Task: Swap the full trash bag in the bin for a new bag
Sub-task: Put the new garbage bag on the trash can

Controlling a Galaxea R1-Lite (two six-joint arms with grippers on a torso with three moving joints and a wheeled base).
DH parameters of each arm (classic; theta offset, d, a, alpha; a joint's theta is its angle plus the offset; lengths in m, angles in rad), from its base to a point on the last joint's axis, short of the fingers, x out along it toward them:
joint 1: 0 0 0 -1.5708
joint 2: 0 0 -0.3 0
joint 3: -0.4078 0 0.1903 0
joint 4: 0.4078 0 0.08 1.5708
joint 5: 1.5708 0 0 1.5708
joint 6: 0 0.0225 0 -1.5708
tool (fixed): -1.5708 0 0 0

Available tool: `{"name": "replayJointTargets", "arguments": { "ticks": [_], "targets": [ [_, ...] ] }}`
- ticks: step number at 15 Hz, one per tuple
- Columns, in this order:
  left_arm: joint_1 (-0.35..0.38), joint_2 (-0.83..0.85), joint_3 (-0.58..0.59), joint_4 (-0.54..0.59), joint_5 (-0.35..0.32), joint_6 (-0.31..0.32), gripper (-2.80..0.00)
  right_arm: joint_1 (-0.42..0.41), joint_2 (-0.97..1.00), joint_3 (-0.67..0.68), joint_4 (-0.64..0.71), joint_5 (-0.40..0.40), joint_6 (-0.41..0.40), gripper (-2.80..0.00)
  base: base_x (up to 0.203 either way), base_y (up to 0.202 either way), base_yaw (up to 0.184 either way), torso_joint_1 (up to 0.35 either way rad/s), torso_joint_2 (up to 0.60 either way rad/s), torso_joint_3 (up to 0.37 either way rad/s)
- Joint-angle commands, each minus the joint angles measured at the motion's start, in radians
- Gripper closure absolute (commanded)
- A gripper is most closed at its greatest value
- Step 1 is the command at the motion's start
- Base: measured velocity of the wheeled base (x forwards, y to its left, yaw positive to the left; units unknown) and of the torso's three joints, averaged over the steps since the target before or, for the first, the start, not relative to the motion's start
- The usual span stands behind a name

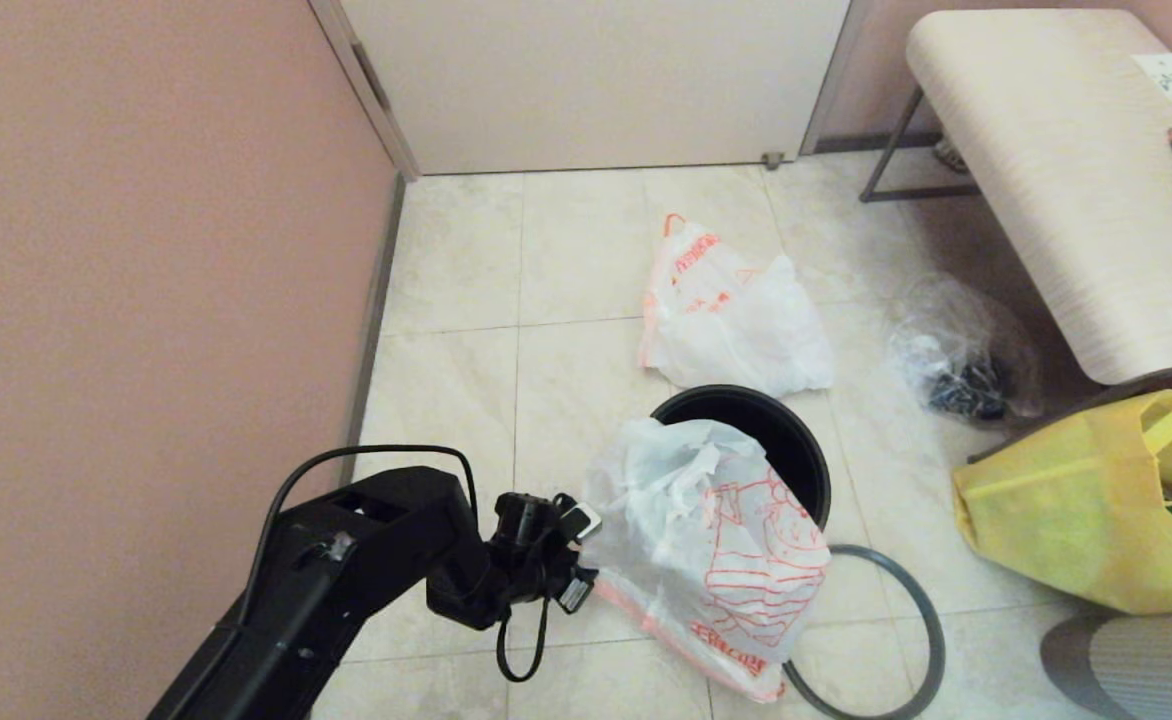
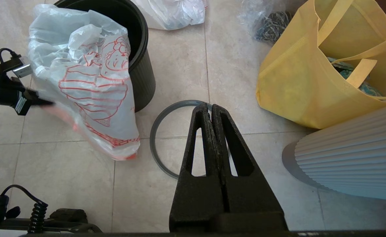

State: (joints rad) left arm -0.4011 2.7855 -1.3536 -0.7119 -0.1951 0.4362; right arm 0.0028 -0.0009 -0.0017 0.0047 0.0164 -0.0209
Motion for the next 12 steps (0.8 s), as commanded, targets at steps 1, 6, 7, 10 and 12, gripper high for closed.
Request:
{"name": "replayJointTargets", "arguments": {
  "ticks": [1, 6, 7, 10, 12],
  "targets": [
    [0.003, -0.010, 0.010, -0.002, -0.002, 0.003, 0.00, 0.000, -0.001, 0.000, 0.000, 0.000, -0.001, 0.00, 0.000, 0.000, 0.000, 0.000, 0.00, 0.000],
    [0.015, -0.292, 0.194, 0.155, -0.069, -0.030, 0.00, 0.000, -0.001, 0.000, 0.000, 0.000, -0.001, 0.00, 0.000, 0.000, 0.000, 0.000, 0.00, 0.000],
    [0.016, -0.364, 0.246, 0.212, -0.081, -0.037, 0.00, 0.000, -0.001, 0.000, 0.000, 0.000, -0.001, 0.00, 0.000, 0.000, 0.000, 0.000, 0.00, 0.000],
    [-0.014, -0.601, 0.389, 0.336, -0.096, -0.062, 0.00, 0.000, -0.001, 0.000, 0.000, 0.000, -0.001, 0.00, 0.000, 0.000, 0.000, 0.000, 0.00, 0.000],
    [-0.076, -0.747, 0.417, 0.453, -0.099, -0.103, 0.00, 0.000, -0.001, 0.000, 0.000, 0.000, -0.001, 0.00, 0.000, 0.000, 0.000, 0.000, 0.00, 0.000]
  ]
}}
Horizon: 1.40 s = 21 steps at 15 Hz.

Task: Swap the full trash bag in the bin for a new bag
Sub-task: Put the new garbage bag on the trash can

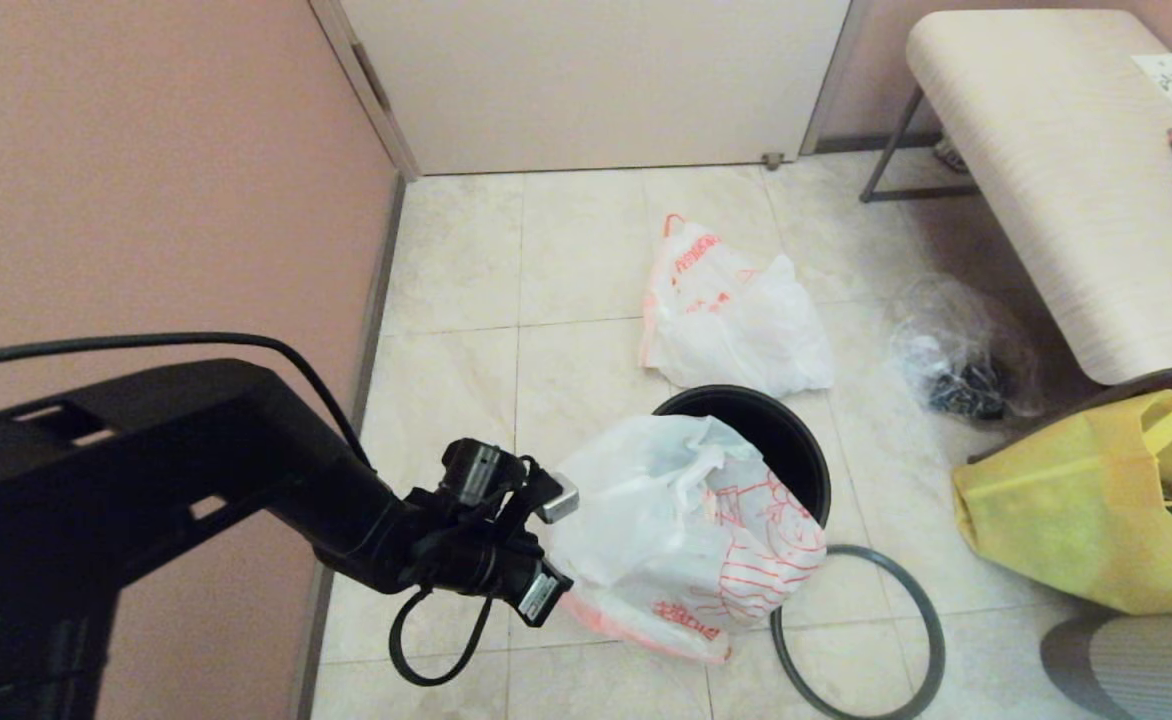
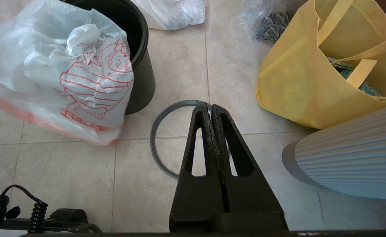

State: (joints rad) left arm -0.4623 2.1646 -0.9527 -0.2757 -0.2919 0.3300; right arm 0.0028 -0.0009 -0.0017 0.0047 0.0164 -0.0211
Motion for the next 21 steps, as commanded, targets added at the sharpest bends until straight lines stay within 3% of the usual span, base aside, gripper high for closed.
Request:
{"name": "replayJointTargets", "arguments": {
  "ticks": [1, 2, 5, 9, 11, 14, 16, 21],
  "targets": [
    [-0.068, -0.188, 0.001, 0.120, -0.003, -0.030, 0.00, 0.000, -0.001, 0.000, 0.000, 0.000, 0.000, 0.00, 0.000, 0.000, 0.000, 0.000, 0.00, 0.000],
    [-0.124, -0.233, -0.051, 0.239, -0.004, -0.071, 0.00, 0.000, -0.001, 0.000, 0.000, 0.000, 0.000, 0.00, 0.000, 0.000, 0.000, 0.000, 0.00, 0.000],
    [-0.219, -0.284, -0.235, 0.445, -0.007, -0.143, 0.00, 0.000, -0.001, 0.000, 0.000, 0.000, 0.000, 0.00, 0.000, 0.000, 0.000, 0.000, 0.00, 0.000],
    [-0.256, -0.303, -0.393, 0.607, -0.008, -0.192, 0.00, 0.000, -0.001, 0.000, 0.000, 0.000, 0.000, 0.00, 0.000, 0.000, 0.000, 0.000, 0.00, 0.000],
    [-0.257, -0.302, -0.467, 0.614, -0.019, -0.220, 0.00, 0.000, -0.001, 0.000, 0.000, 0.000, 0.000, 0.00, 0.000, 0.000, 0.000, 0.000, 0.00, 0.000],
    [-0.278, -0.263, -0.622, 0.612, -0.077, -0.352, 0.00, 0.000, -0.001, 0.000, 0.000, 0.000, 0.000, 0.00, 0.000, 0.000, 0.000, 0.000, 0.00, 0.000],
    [-0.293, -0.192, -0.730, 0.610, -0.084, -0.389, 0.00, 0.000, -0.001, 0.000, 0.000, 0.000, -0.002, 0.00, 0.000, 0.000, 0.000, 0.000, 0.00, 0.000],
    [-0.344, -0.052, -0.998, 0.605, -0.083, -0.549, 0.00, 0.000, 0.004, -0.003, 0.010, 0.000, -0.002, 0.00, 0.000, 0.000, 0.000, 0.000, 0.00, 0.000]
  ]
}}
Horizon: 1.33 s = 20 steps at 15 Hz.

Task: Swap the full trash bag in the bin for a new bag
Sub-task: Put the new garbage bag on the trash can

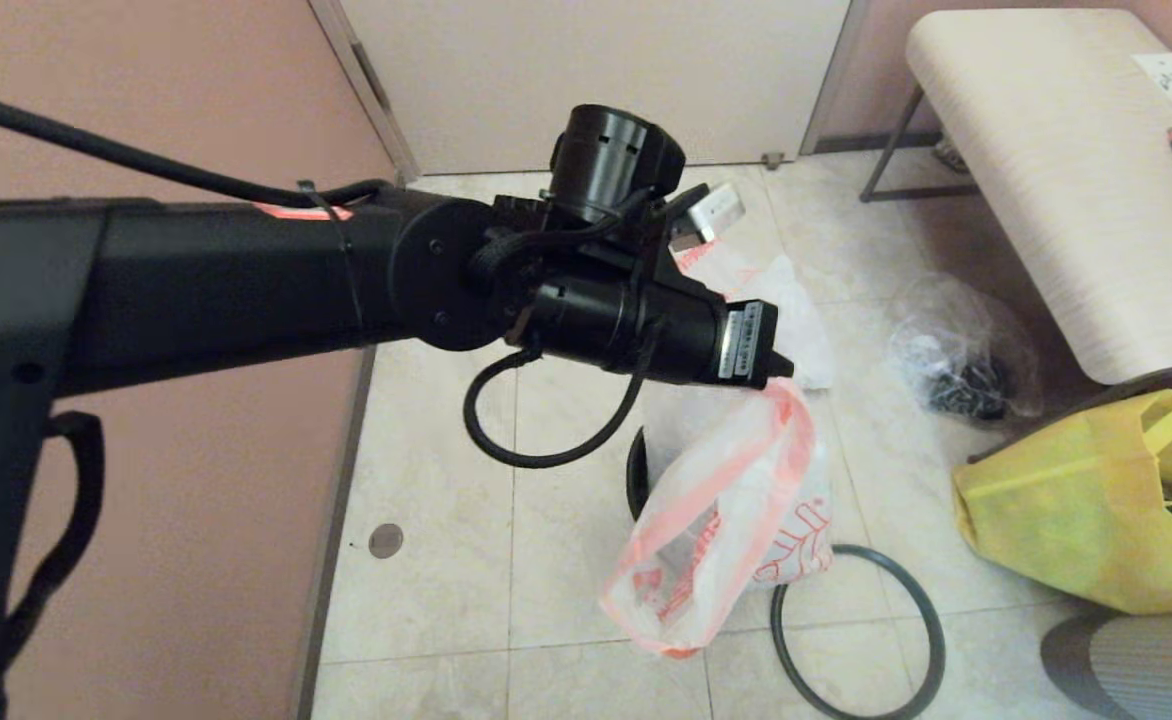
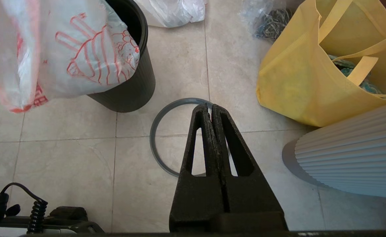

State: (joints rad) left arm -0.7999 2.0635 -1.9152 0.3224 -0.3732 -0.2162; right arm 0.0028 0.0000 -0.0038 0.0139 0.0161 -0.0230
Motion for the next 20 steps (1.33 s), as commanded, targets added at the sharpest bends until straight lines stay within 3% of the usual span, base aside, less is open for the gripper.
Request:
{"name": "replayJointTargets", "arguments": {
  "ticks": [1, 5, 8, 10, 15, 20],
  "targets": [
    [-0.021, 0.068, -0.041, -0.036, 0.000, -0.016, 0.00, 0.000, 0.005, -0.011, 0.005, -0.001, -0.008, 0.00, 0.000, 0.000, 0.000, 0.000, 0.00, 0.000],
    [-0.028, 0.045, -0.040, -0.066, 0.008, -0.085, 0.00, 0.007, 0.252, -0.194, 0.048, 0.034, -0.004, 0.00, 0.000, 0.000, 0.000, 0.000, 0.00, 0.000],
    [-0.015, 0.021, -0.038, -0.077, 0.031, -0.105, 0.00, 0.024, 0.543, -0.271, 0.028, 0.138, 0.002, 0.00, 0.000, 0.000, 0.000, 0.000, 0.00, 0.000],
    [0.008, 0.012, -0.033, -0.107, 0.065, -0.118, 0.00, 0.032, 0.800, -0.297, -0.068, 0.188, 0.006, 0.00, 0.000, 0.000, 0.000, 0.000, 0.00, 0.000],
    [0.046, -0.014, -0.025, -0.129, 0.076, -0.115, 0.00, 0.076, 1.384, -0.352, -0.364, 0.243, 0.010, 0.00, 0.000, 0.000, 0.000, 0.000, 0.00, 0.000],
    [0.071, -0.054, -0.023, -0.139, 0.074, -0.121, 0.00, 0.164, 1.688, -0.449, -0.496, 0.259, 0.004, 0.00, 0.000, 0.000, 0.000, 0.000, 0.00, 0.000]
  ]
}}
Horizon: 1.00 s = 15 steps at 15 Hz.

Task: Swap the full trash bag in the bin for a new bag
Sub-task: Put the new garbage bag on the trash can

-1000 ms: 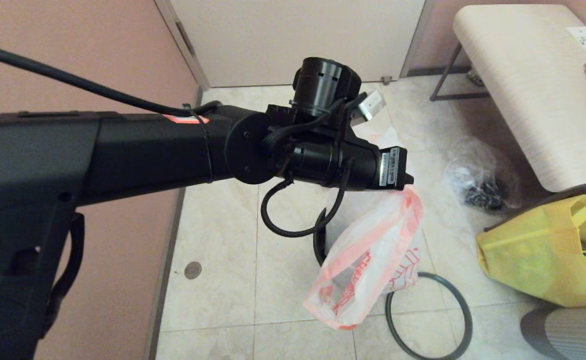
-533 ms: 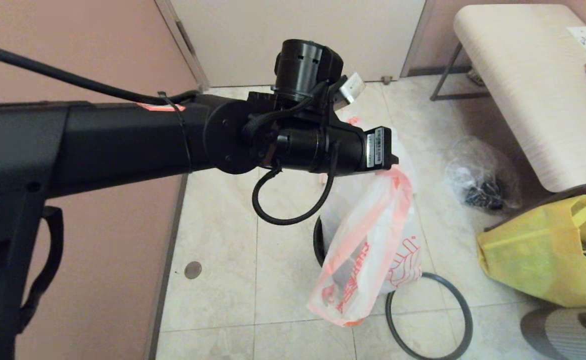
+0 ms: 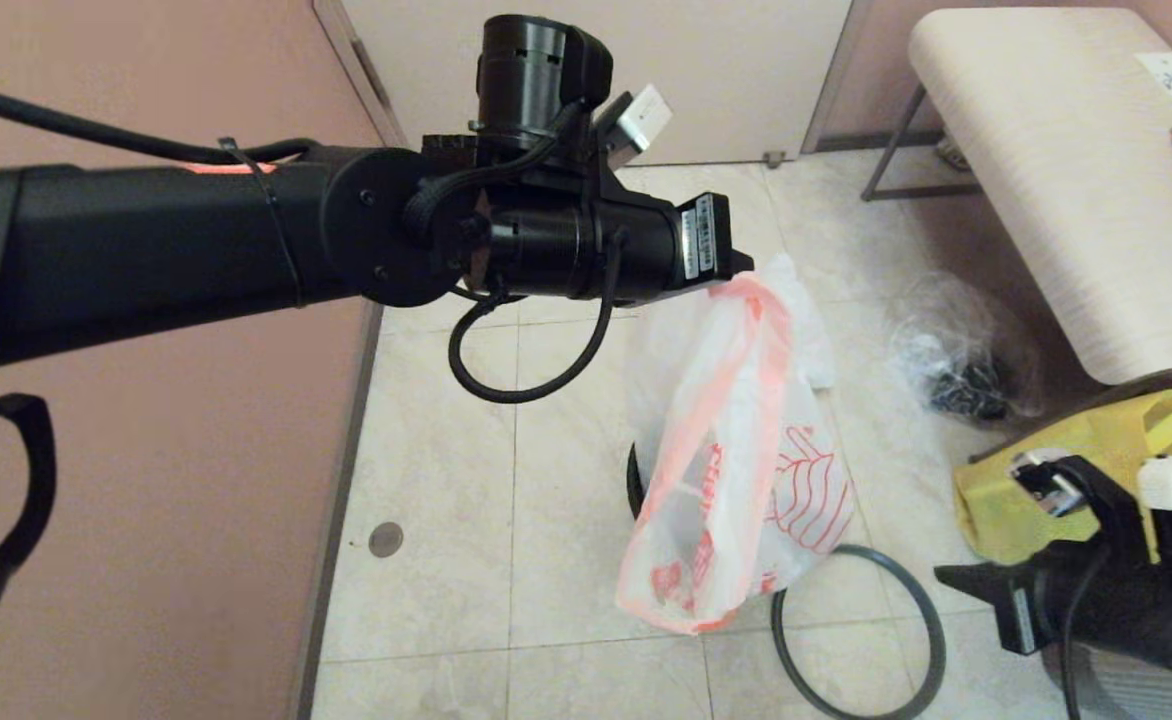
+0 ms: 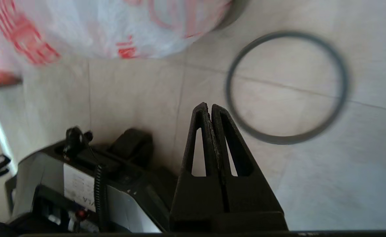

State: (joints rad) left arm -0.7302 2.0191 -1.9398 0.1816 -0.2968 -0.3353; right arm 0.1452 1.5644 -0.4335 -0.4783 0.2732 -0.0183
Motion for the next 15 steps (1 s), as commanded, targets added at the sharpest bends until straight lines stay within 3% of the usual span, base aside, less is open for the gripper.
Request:
{"name": "replayJointTargets", "arguments": {
  "ticks": [1, 4, 9, 15],
  "targets": [
    [0.003, -0.010, 0.001, -0.001, -0.002, -0.002, 0.00, 0.049, 0.162, -0.041, -0.009, 0.003, 0.006, 0.00, 0.000, 0.000, 0.000, 0.000, 0.00, 0.000],
    [0.011, 0.003, 0.001, -0.025, -0.001, -0.002, 0.00, 0.131, 0.255, -0.077, -0.061, 0.000, 0.030, 0.00, 0.000, 0.000, 0.000, 0.000, 0.00, 0.000],
    [0.018, 0.009, 0.010, -0.019, 0.001, 0.004, 0.00, 0.154, 0.474, -0.255, -0.255, -0.011, 0.087, 0.00, 0.000, 0.000, 0.000, 0.000, 0.00, 0.000],
    [0.045, -0.044, 0.161, -0.032, -0.001, 0.007, 0.00, 0.246, 0.770, -0.633, -0.320, -0.194, 0.111, 0.00, 0.000, 0.000, 0.000, 0.000, 0.00, 0.000]
  ]
}}
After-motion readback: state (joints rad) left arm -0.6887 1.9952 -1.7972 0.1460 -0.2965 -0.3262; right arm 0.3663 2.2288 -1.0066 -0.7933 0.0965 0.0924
